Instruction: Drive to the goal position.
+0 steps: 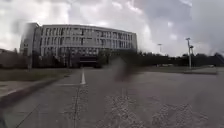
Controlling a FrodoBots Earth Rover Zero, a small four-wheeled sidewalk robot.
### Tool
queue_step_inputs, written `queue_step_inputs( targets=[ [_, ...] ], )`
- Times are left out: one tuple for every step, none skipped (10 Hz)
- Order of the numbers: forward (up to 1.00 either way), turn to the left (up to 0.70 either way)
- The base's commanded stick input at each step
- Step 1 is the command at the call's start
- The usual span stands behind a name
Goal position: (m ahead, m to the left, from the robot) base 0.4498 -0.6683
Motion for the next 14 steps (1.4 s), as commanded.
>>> queue_step_inputs(
  targets=[
    [0.7,0.0],
    [0.7,0.0],
    [0.7,0.0],
    [0.7,0.0],
    [0.7,0.0],
    [0.7,0.02],
    [0.7,0.02],
    [0.7,0.03],
    [0.7,0.03],
    [0.7,0.03],
    [0.7,0.15],
    [0.7,0.25],
    [0.7,0.35],
    [0.7,0.34]
  ],
)
